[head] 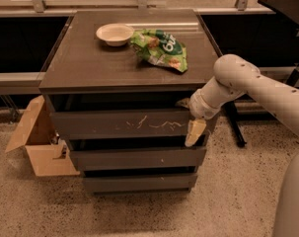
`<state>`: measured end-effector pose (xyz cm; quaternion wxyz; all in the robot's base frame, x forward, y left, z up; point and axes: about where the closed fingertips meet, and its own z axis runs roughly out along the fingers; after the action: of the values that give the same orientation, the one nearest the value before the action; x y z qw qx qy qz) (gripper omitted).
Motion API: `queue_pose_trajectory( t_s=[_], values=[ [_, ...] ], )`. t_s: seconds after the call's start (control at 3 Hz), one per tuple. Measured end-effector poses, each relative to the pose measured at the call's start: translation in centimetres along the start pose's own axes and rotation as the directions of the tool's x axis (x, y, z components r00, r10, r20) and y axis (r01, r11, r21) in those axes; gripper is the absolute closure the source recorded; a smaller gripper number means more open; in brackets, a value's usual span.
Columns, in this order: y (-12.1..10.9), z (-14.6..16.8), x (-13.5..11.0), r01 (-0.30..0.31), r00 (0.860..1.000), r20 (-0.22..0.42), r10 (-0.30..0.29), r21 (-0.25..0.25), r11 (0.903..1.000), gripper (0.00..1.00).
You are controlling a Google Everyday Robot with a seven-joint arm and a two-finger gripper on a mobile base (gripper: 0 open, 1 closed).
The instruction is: Open top drawer
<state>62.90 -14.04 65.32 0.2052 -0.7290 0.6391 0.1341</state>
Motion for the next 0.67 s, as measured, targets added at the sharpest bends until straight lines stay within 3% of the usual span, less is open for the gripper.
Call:
queue_pose_trajectory(
  t_s=[0.67],
  values=[
    [1.3,-0.5,-0.7,0.004,1.000,0.018,-0.004,0.011,0.9999,0.63]
  ],
)
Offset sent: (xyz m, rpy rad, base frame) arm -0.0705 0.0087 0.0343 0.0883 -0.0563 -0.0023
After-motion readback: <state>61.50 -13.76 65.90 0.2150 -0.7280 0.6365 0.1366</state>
